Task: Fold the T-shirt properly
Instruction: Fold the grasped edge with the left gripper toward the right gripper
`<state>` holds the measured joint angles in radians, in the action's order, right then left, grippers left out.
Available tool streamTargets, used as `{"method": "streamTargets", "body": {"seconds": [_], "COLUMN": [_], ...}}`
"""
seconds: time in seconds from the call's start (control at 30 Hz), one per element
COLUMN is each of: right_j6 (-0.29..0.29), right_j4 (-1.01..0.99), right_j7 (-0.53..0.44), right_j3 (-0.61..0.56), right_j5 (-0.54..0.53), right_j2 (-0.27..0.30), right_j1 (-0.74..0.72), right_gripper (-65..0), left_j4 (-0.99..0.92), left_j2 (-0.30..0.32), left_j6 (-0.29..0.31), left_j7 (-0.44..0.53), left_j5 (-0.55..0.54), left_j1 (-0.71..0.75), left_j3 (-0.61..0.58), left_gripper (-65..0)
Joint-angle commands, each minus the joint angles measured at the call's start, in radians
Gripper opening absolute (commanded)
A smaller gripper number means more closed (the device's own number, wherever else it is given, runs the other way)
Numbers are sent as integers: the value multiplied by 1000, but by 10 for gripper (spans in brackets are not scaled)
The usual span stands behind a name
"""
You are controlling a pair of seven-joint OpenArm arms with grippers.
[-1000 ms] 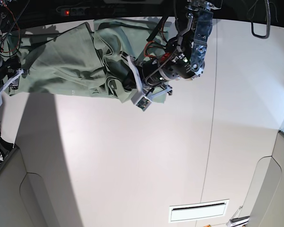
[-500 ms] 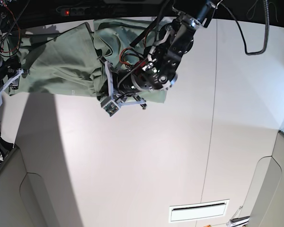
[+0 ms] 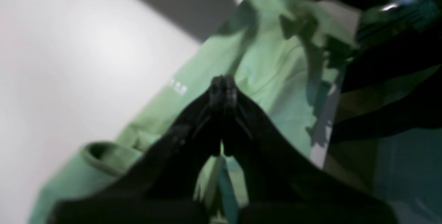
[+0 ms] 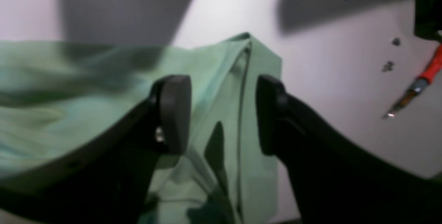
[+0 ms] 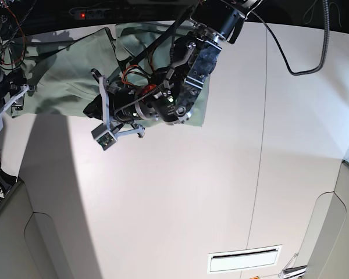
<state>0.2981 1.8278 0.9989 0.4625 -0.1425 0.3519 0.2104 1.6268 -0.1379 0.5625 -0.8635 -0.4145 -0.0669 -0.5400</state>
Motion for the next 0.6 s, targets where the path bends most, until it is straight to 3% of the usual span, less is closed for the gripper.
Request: {"method": "streamTargets", "body": {"seconds": [0.0,0.1,0.17,0.33,0.47,0.57], "right_j6": [-3,-20,-63,-83,-59,5], "right_j4": [15,15,15,-3,-144,-328], "right_j7": [-24,-32,-46,-57,-56,-45], "right_j3": [8,10,11,16,16,16], "right_j5": [34,130,181,193,-7,-203], "right_j2": [20,42,65,135,215,262], "right_j1": [-8,-8,-7,-8,-18,-53], "right_gripper": [-353,-353,-349,-225,-226,-226], "left_j4": [53,149,189,198,198,198], "left_j2": [-13,-5,10,61,101,122], "left_j6": [11,10,10,11,10,10], "left_j7": [-2,-48,-46,-47,-47,-45], "left_j5": [-15,-16,-16,-23,-23,-23], "left_j1": [-22,-20,-14,-8,-8,-8], "left_j3": [6,39,65,109,109,109], "left_gripper": [-650,-650,-650,-650,-525,-505]}}
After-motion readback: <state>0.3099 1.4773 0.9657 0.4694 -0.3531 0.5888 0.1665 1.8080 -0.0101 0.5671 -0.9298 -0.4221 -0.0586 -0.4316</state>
